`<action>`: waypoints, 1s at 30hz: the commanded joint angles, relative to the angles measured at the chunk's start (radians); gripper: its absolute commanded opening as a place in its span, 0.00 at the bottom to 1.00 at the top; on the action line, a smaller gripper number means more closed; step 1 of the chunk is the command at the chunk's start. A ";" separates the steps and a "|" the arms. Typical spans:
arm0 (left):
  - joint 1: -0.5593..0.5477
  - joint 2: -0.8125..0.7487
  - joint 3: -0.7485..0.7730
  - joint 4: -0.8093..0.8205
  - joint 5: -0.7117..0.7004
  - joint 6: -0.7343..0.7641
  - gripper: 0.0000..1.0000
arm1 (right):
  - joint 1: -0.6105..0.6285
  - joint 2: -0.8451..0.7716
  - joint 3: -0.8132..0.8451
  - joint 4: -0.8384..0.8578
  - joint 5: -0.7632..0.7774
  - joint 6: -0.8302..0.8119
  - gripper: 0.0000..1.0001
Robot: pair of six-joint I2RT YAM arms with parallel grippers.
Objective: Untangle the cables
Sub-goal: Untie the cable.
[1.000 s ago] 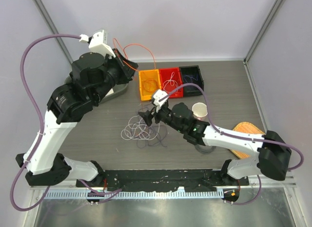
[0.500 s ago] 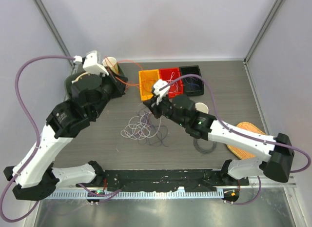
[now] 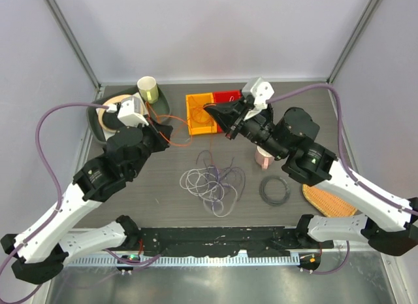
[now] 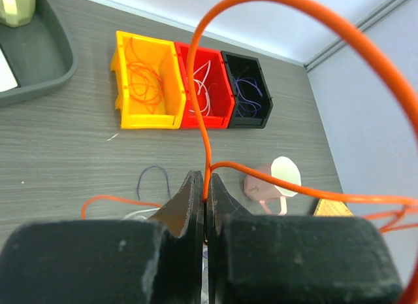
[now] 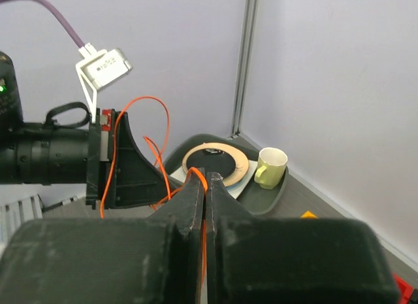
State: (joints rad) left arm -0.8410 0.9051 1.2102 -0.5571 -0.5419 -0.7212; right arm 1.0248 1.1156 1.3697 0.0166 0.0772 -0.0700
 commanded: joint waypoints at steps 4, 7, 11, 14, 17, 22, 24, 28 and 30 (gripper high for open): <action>0.006 -0.063 -0.107 0.092 0.074 0.055 0.00 | -0.002 0.018 -0.009 0.115 -0.091 -0.062 0.01; 0.006 -0.069 -0.146 0.134 0.143 0.071 0.00 | -0.002 0.039 -0.006 0.109 -0.022 -0.031 0.01; 0.006 -0.055 -0.178 0.141 0.174 0.065 0.00 | -0.002 0.055 -0.050 0.086 0.111 0.047 0.01; 0.008 -0.031 -0.215 0.151 0.200 0.042 0.00 | -0.002 0.044 -0.156 0.100 0.154 0.131 0.01; 0.006 0.009 -0.235 0.120 0.203 0.006 0.00 | -0.002 0.047 -0.256 0.112 0.190 0.214 0.01; 0.006 0.100 -0.285 0.117 0.252 -0.030 0.02 | -0.002 0.104 -0.360 0.141 0.203 0.249 0.01; 0.006 0.126 -0.294 0.103 0.252 -0.046 0.06 | -0.002 0.127 -0.382 0.135 0.240 0.268 0.01; 0.006 0.185 -0.305 0.053 0.241 -0.076 0.18 | -0.002 0.187 -0.396 0.112 0.294 0.295 0.01; 0.006 0.199 -0.314 0.062 0.264 -0.073 0.23 | -0.003 0.197 -0.402 0.102 0.289 0.302 0.01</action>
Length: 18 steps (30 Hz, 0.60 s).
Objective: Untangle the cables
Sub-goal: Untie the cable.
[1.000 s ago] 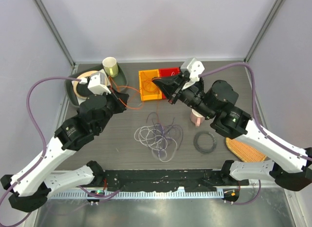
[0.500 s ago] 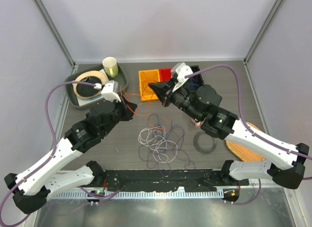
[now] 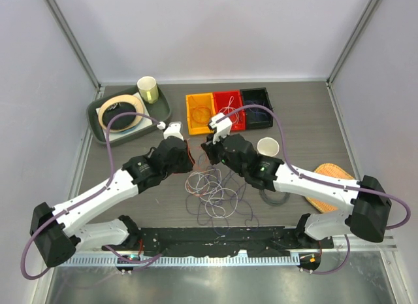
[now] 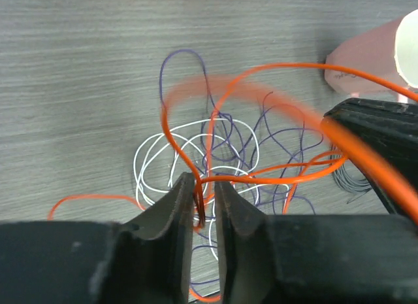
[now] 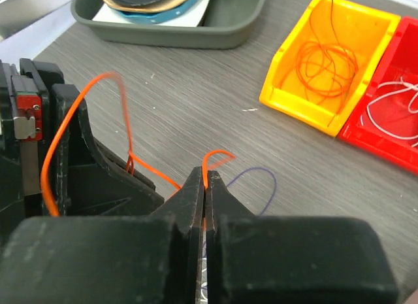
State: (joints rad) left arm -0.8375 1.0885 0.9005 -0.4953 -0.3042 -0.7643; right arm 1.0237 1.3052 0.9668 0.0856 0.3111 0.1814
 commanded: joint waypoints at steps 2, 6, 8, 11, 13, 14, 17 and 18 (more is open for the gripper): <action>0.003 0.033 -0.018 0.008 0.042 -0.024 0.36 | -0.002 0.017 -0.005 0.034 0.033 0.066 0.01; 0.003 0.048 -0.034 -0.015 0.034 -0.046 0.44 | -0.004 0.035 -0.022 0.031 0.040 0.096 0.01; 0.003 0.045 -0.037 -0.019 0.034 -0.047 0.48 | -0.011 0.045 -0.033 0.028 0.042 0.121 0.01; 0.003 0.036 -0.051 -0.009 0.042 -0.043 0.62 | -0.028 0.060 -0.043 0.028 0.022 0.147 0.01; 0.003 0.027 -0.066 -0.005 0.042 -0.043 0.70 | -0.040 0.066 -0.048 0.028 -0.004 0.170 0.01; 0.003 0.025 -0.072 0.000 0.037 -0.043 0.72 | -0.042 0.068 -0.054 0.028 -0.012 0.176 0.01; 0.003 0.024 -0.092 0.006 0.036 -0.041 0.82 | -0.050 0.074 -0.066 0.037 -0.029 0.193 0.01; 0.003 0.027 -0.097 0.011 0.036 -0.040 0.84 | -0.053 0.075 -0.069 0.039 -0.032 0.196 0.01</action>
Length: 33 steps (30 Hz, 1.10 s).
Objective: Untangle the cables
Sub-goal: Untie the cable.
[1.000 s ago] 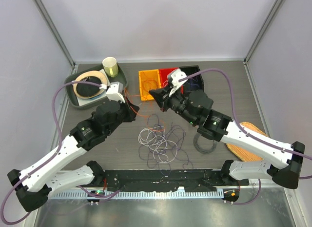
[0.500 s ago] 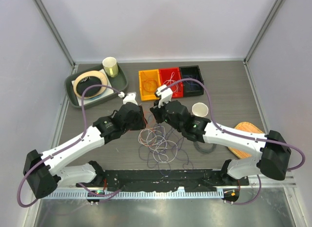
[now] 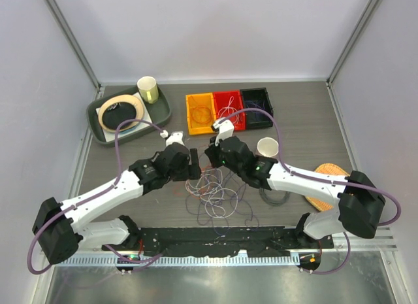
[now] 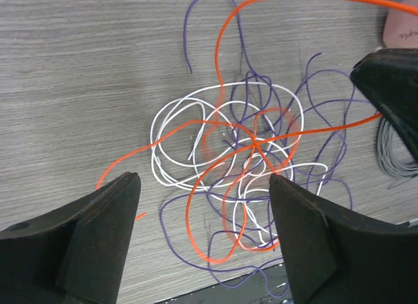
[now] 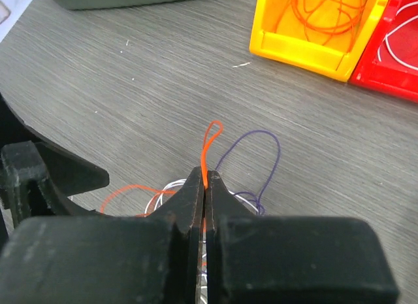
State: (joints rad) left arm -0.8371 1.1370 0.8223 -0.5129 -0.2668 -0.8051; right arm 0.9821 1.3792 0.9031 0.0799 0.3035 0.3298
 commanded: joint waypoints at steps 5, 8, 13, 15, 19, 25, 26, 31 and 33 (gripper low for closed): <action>0.003 -0.008 -0.063 0.114 0.047 0.044 0.94 | -0.022 0.011 -0.006 0.052 -0.058 0.066 0.01; 0.003 0.009 -0.087 0.201 0.104 0.086 0.99 | -0.023 0.015 -0.004 0.052 -0.066 0.071 0.01; 0.003 0.082 -0.063 0.200 0.121 0.087 0.99 | -0.033 0.011 -0.004 0.052 -0.086 0.080 0.01; 0.004 0.108 -0.057 0.162 0.124 0.067 0.97 | -0.036 0.011 -0.006 0.052 -0.093 0.087 0.01; 0.003 0.093 -0.093 0.113 0.132 0.020 0.91 | -0.037 0.012 -0.006 0.052 -0.122 0.094 0.01; 0.003 0.032 -0.163 0.103 0.126 -0.025 0.70 | -0.037 0.024 -0.007 0.064 -0.152 0.100 0.01; 0.004 0.026 -0.166 0.097 0.130 -0.026 0.68 | -0.036 0.030 -0.007 0.064 -0.155 0.100 0.01; 0.003 0.003 -0.181 0.042 0.110 -0.039 0.55 | -0.037 0.031 -0.006 0.064 -0.161 0.103 0.01; 0.003 -0.009 -0.186 0.045 0.120 -0.037 0.40 | -0.037 0.027 -0.009 0.067 -0.165 0.104 0.01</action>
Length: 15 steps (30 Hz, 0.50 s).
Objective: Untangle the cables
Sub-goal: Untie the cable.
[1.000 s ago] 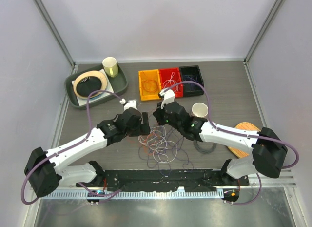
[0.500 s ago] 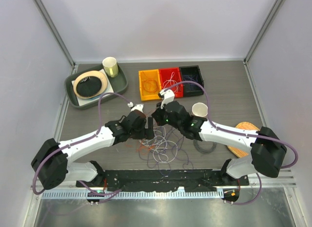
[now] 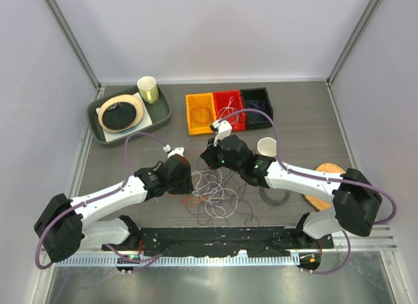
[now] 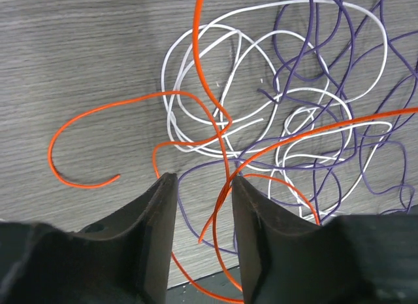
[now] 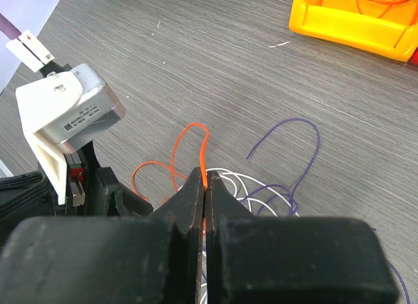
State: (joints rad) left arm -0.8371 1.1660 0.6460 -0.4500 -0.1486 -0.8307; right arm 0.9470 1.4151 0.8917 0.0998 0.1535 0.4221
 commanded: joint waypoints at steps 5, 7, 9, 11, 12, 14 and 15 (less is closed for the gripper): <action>0.003 -0.045 -0.032 0.013 0.059 -0.013 0.19 | -0.002 -0.022 -0.010 0.046 -0.006 0.014 0.01; 0.004 -0.040 -0.046 0.027 0.075 -0.011 0.18 | -0.002 -0.033 -0.014 0.046 -0.003 0.014 0.01; 0.003 -0.034 -0.042 0.014 0.061 -0.010 0.07 | -0.002 -0.038 -0.019 0.046 -0.003 0.014 0.01; 0.003 -0.037 -0.031 -0.010 0.041 -0.008 0.00 | -0.002 -0.048 -0.026 0.044 -0.002 0.010 0.01; 0.003 -0.045 -0.022 -0.015 0.035 -0.008 0.00 | -0.002 -0.051 -0.028 0.044 -0.003 0.014 0.01; 0.003 -0.083 -0.014 -0.026 0.008 -0.008 0.00 | -0.002 -0.062 -0.033 0.032 -0.008 0.004 0.02; 0.003 -0.101 -0.003 -0.030 -0.011 -0.001 0.00 | -0.002 -0.064 -0.036 0.026 -0.009 0.000 0.05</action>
State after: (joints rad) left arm -0.8371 1.1313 0.6018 -0.4656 -0.1085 -0.8352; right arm 0.9470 1.4086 0.8631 0.1032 0.1467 0.4225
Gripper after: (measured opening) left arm 0.022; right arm 0.039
